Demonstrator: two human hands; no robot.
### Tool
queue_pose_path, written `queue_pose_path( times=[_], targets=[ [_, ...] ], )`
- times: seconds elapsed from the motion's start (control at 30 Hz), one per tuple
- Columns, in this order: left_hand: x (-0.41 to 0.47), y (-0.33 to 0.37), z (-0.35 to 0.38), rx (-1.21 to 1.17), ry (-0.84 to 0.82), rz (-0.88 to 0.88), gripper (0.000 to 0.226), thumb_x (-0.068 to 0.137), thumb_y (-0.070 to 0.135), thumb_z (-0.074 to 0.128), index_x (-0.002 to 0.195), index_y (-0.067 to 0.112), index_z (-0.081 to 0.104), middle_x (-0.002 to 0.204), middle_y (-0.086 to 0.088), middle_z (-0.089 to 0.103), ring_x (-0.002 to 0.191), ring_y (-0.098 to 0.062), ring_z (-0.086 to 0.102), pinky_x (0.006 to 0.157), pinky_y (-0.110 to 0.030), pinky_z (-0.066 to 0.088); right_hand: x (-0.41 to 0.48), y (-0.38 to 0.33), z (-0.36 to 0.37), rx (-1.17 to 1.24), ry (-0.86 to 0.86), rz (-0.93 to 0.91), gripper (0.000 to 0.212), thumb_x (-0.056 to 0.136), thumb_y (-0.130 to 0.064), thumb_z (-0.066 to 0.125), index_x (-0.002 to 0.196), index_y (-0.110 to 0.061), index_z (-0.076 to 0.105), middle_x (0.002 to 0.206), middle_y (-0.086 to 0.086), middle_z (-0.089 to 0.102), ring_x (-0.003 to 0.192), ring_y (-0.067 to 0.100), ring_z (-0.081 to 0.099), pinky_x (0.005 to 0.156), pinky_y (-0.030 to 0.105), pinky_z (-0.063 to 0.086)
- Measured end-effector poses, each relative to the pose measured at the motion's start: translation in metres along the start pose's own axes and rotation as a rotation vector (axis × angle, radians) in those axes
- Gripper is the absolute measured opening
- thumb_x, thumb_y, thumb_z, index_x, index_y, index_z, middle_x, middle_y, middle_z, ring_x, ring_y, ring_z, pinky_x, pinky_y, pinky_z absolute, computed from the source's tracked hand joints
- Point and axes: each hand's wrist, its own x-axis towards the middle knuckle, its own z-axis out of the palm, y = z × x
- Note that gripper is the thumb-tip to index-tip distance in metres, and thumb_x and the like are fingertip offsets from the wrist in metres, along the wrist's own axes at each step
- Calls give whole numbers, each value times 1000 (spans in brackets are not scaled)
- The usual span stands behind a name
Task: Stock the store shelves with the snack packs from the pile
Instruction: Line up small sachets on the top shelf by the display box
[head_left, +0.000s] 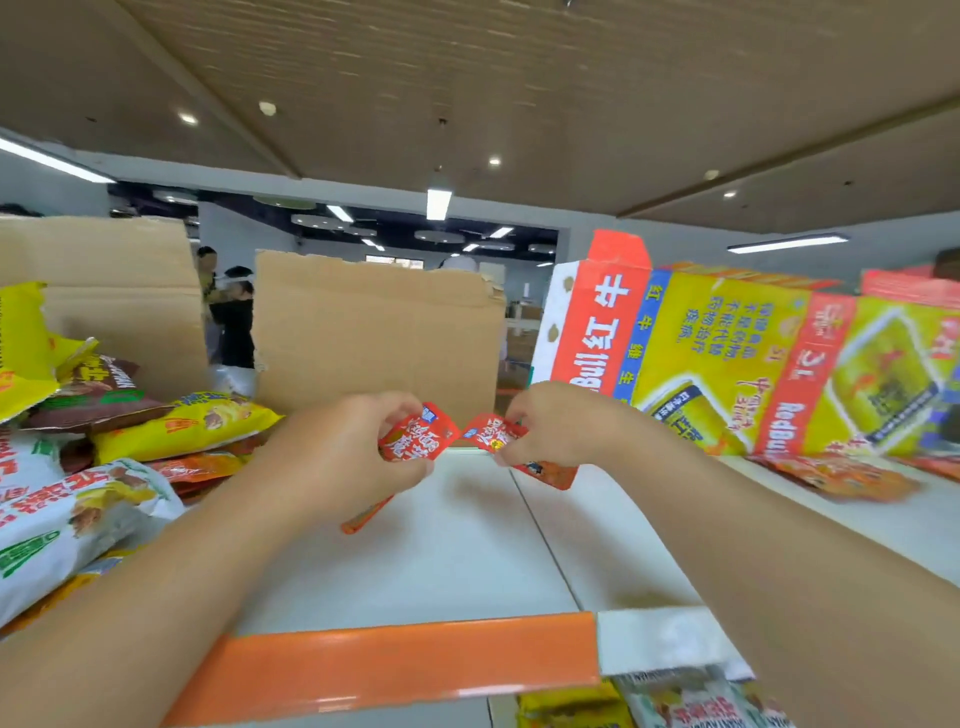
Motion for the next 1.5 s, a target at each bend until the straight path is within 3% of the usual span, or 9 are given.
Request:
queue_pose_path(
  times=[0.2,0.4,0.53,0.63,0.83,0.97,1.23,1.4,1.5],
  targets=[
    [32,58,-5,-79,-2,116,54,76,60,76,126,47,57,99,27,61,89,11,55,64,-18,44,-47,58,-25,11,141,133,41,83,-55,69,89,-14,64,84,4,62,79,24,59,62,34,46],
    [62,131,15,-83,-13,184,53,77,59,77,125,49,57,98,28,59,87,5,60,71,-28,55,-89,137,-36,151,229,286,39,79,-55,74,91,-19,69,83,5,68,77,25,65,60,33,50],
    [80,191,50,-80,-3,246,52,78,57,78,125,47,59,104,24,61,91,-2,61,76,-30,56,-123,196,-37,162,241,334,50,79,-56,76,116,-24,67,104,1,68,89,22,66,79,39,58],
    [96,241,84,-41,-16,292,52,77,58,78,124,45,59,112,21,64,96,-7,61,78,-33,56,-146,252,-34,163,259,351,59,78,-56,77,127,-27,62,107,-1,69,91,21,67,79,41,57],
    [134,341,157,25,-51,267,53,78,60,75,126,46,59,112,20,64,91,-8,59,66,-25,47,-164,369,-34,170,241,341,73,79,-54,76,141,-24,54,140,1,56,120,21,57,94,34,49],
    [165,393,200,20,-117,210,59,76,63,75,130,44,59,122,14,64,98,-10,61,74,-27,51,-160,428,-28,160,180,348,71,79,-57,75,138,-21,55,131,1,58,102,18,55,79,31,46],
    [212,441,251,88,-209,60,59,80,64,70,131,36,61,124,6,63,110,-17,58,89,-32,52,-124,484,-22,87,11,349,68,79,-60,72,131,-18,58,127,6,59,104,25,60,88,37,53],
    [211,430,283,-58,-168,-57,51,74,68,72,116,40,66,99,11,67,85,-9,65,81,-32,56,-106,508,-15,139,-15,392,47,78,-58,70,81,-12,59,73,5,54,62,23,52,59,31,38],
    [206,429,285,-90,-175,-70,49,74,69,71,115,43,65,96,10,70,80,-7,66,79,-31,56,-107,524,0,150,-46,438,48,77,-58,70,86,-12,63,82,5,61,71,22,59,60,30,42]
  ],
)
